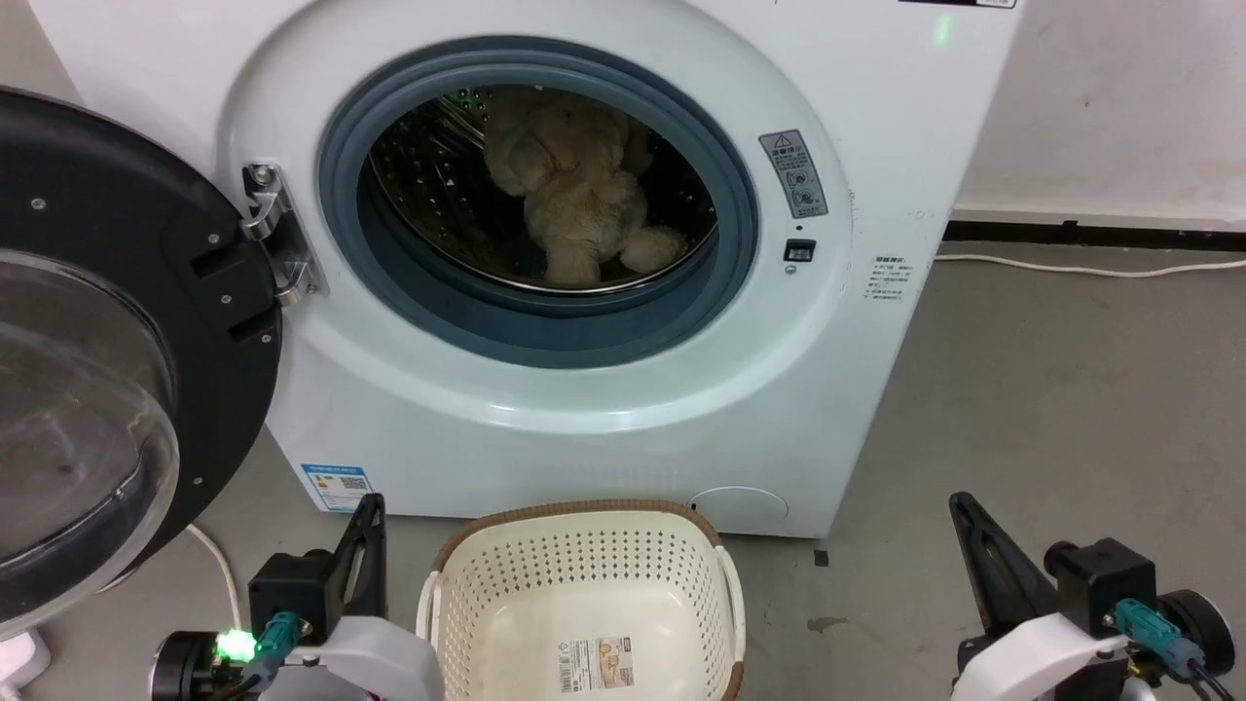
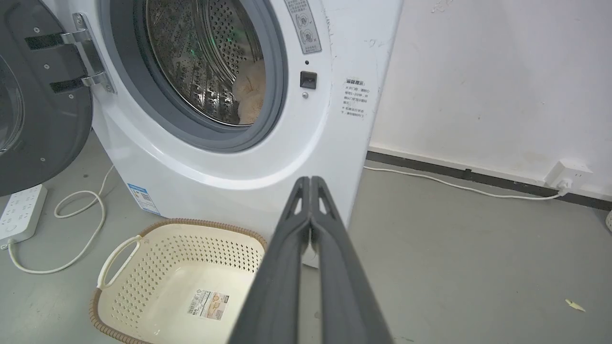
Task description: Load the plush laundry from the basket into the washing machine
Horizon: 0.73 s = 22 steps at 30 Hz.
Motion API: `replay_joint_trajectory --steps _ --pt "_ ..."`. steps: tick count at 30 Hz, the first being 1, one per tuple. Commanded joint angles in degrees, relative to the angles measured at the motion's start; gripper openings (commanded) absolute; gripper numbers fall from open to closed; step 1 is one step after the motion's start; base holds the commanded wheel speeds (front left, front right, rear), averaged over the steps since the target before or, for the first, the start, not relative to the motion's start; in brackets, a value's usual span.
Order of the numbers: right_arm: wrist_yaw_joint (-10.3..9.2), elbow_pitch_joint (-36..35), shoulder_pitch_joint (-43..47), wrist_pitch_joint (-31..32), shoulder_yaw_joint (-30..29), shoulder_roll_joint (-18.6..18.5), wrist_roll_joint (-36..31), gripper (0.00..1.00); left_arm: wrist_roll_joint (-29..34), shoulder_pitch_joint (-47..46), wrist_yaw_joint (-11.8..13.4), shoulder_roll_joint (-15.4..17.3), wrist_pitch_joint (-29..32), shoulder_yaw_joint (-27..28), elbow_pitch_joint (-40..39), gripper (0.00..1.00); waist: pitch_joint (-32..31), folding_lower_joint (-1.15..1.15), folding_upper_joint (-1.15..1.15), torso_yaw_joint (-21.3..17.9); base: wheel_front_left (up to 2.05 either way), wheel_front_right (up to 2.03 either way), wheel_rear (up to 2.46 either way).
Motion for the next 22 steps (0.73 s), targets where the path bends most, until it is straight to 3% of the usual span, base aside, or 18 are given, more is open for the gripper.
replay_joint_trajectory --steps 1,22 --pt "-0.04 -0.46 -1.2 0.23 0.07 -0.01 -0.63 0.0 0.88 -1.03 -0.4 -0.48 0.29 0.55 -0.37 0.0 0.07 0.0 0.0 0.02 0.0 0.0 0.0" --pt "-0.04 -0.49 -1.26 0.31 0.07 -0.01 -0.71 0.0 1.07 -1.06 -0.49 -0.59 0.34 0.65 -0.38 0.0 0.11 0.0 0.0 0.03 0.0 0.0 0.0"
